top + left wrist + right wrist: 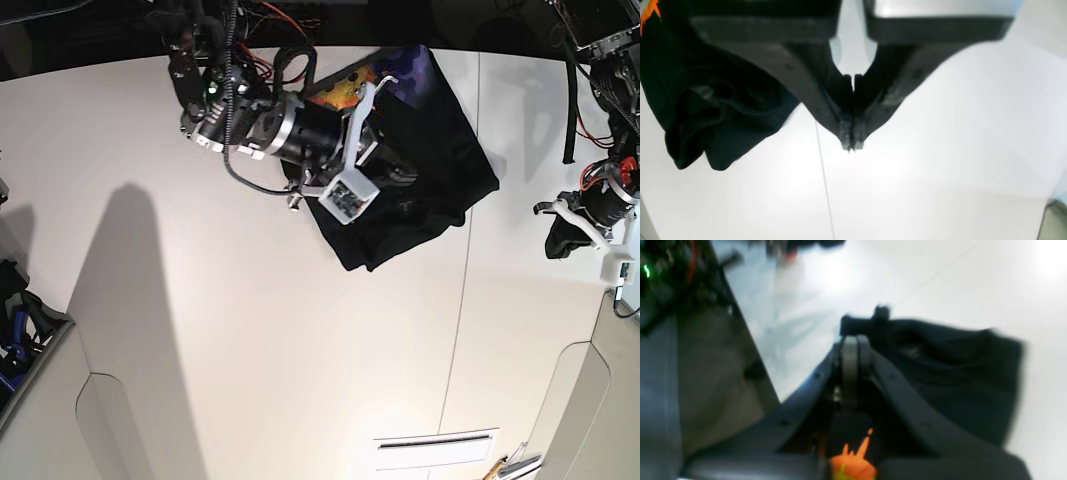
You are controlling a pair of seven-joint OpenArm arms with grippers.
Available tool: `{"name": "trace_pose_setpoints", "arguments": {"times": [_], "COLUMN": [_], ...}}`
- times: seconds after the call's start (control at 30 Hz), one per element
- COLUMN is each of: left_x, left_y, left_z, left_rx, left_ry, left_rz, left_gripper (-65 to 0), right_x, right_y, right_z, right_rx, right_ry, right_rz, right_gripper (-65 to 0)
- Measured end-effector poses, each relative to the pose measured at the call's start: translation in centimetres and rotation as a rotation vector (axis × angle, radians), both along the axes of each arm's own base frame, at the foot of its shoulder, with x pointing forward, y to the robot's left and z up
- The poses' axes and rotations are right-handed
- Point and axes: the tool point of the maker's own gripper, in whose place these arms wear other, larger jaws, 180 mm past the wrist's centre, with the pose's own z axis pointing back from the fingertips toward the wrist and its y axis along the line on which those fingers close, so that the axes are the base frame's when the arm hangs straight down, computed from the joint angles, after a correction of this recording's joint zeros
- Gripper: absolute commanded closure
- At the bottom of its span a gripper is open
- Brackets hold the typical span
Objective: Fold the T-shirt properly
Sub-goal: 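Grasp the folded shirt with the right gripper and slide it aside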
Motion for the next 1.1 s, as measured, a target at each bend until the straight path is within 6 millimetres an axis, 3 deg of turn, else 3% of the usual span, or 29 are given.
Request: {"name": "trace_pose_setpoints", "arguments": {"times": [0.13,0.23,0.33,0.47,0.67,0.9,1.1], "left_x": [0.0,0.0,-0.1,-0.1,0.0,0.0,0.0], "left_y": [0.0,-0.1,-0.1,-0.1,-0.4,-0.4,-0.4], "left_z": [0.0,-0.1,-0.2,-0.2,0.1,0.0,0.1], "left_rx": [-0.001,-0.003,-0.002,-0.003,-0.025,-0.024,-0.025], "left_ry": [0.0,0.001,0.006,0.005,-0.005,-0.005,-0.005], "left_rz": [0.0,-0.001,-0.001,-0.001,-0.007,-0.007,-0.007], "left_gripper": [0.0,0.0,0.0,0.0,0.0,0.0,0.0], "right_x": [0.3,0.3,0.9,3.1,6.4,7.1,7.2], "right_y": [0.6,-0.1,-1.6,-5.2,-13.0,-20.1,-29.1], "right_z": [-5.4,-9.2,-11.3,-12.1,-12.5,-12.9,-12.6], "right_rx": [-0.11,-0.183,-0.229,-0.266,-0.254,-0.213,-0.292], "right_ry": [0.109,0.195,0.249,0.302,0.346,0.423,0.404], "right_rz": [0.033,0.036,-0.025,-0.198,-0.452,-0.651,-0.814], "right_gripper": [0.0,0.0,0.0,0.0,0.0,0.0,0.0]}}
